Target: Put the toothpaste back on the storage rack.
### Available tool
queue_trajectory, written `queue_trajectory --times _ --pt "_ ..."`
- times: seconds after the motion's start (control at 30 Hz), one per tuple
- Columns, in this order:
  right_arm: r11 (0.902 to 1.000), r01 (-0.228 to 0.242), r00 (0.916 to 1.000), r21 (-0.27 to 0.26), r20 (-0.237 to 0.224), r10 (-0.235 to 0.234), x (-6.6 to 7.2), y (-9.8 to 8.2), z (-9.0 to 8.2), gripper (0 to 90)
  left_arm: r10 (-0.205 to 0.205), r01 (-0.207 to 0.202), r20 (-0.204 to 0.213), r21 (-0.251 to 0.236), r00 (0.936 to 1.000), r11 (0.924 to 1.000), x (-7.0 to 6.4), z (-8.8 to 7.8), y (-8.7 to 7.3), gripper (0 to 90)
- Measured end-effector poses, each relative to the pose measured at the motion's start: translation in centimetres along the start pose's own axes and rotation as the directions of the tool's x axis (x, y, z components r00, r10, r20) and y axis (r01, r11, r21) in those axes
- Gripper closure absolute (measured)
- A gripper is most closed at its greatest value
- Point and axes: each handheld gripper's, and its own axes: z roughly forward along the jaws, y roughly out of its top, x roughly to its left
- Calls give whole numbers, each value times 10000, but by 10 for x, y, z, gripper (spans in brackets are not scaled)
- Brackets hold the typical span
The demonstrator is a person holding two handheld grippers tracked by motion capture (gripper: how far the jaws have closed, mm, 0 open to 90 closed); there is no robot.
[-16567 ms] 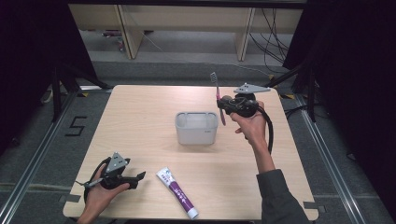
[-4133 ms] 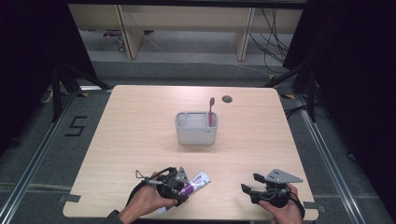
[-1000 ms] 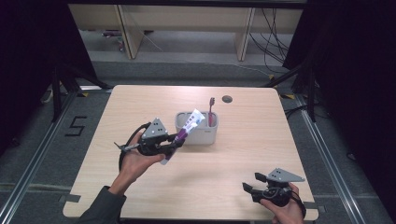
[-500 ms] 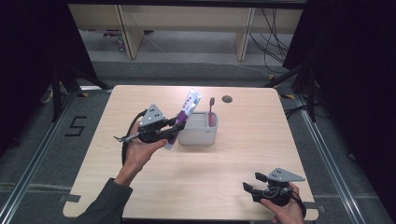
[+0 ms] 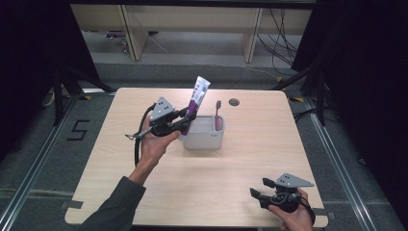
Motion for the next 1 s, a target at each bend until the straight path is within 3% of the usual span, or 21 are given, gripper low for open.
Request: queue_trajectory --times 0.2,0.33,0.57,0.6,0.67,0.73,0.83,1.0 --pt "9996 247 9996 -156 152 -244 -2 0 1 338 -5 2 -108 -258 9999 9997 -1 15 5 710" --pt "10000 -24 10000 14 -10 25 0 0 0 337 -64 52 -285 -416 9996 9991 1 25 5 710" --pt "9999 136 9999 -63 16 -136 -1 0 0 338 -261 241 -425 -483 9988 9985 5 45 2 710" --pt "9991 403 9992 -114 58 -402 -3 0 0 338 -264 244 -429 -454 9987 9987 6 47 1 709" --pt "9989 446 9990 -133 38 -445 -3 0 1 338 -285 262 -511 -444 9983 9987 7 52 -2 709" --pt "10000 43 10000 -53 -42 -43 0 -1 0 338 -550 531 -577 -324 9968 9981 10 58 -6 709" --pt "9986 497 9987 -182 76 -496 -2 0 1 338 -671 649 -675 -348 9955 9973 13 63 -9 709" --pt "9985 526 9986 -175 36 -526 -2 0 1 338 -628 596 -809 -413 9947 9974 16 69 -14 709"
